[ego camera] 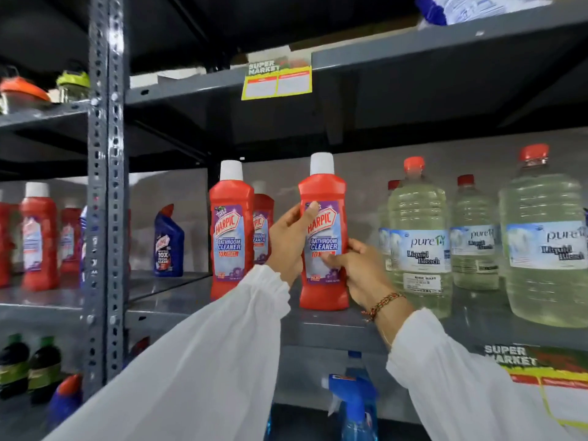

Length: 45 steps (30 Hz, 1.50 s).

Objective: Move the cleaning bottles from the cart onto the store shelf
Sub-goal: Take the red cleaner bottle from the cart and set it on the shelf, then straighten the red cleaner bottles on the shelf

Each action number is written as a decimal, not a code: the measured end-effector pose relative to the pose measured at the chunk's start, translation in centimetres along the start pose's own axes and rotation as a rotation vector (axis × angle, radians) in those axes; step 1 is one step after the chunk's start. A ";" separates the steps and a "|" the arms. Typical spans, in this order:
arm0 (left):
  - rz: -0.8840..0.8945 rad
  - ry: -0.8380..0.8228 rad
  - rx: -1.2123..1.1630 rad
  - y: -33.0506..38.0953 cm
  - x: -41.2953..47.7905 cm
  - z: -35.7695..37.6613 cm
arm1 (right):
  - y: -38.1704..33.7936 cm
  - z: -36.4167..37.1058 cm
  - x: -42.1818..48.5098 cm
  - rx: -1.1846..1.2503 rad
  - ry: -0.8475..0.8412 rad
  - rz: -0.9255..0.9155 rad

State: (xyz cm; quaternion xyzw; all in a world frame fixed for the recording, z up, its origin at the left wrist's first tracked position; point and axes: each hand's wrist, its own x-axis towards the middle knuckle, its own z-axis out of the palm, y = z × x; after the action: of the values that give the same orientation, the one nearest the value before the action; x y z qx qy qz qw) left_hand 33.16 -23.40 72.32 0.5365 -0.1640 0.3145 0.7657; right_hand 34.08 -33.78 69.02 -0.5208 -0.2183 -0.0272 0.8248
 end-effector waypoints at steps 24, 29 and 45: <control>0.042 0.251 1.104 -0.5 -1.9 -12.9 | 3.9 2.6 -1.5 -0.999 0.321 -0.202; 0.061 0.232 1.086 -0.4 -1.7 -13.3 | 3.7 2.5 -1.5 -0.996 0.283 -0.214; 0.057 0.261 1.039 -0.6 -1.5 -13.6 | 3.5 2.4 -1.5 -1.002 0.217 -0.186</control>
State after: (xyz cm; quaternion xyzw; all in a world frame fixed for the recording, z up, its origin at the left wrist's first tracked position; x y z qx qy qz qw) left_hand 31.21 -11.37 65.97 0.7967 0.0953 0.4388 0.4046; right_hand 32.87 -30.33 66.32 -0.8243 -0.1371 -0.2554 0.4864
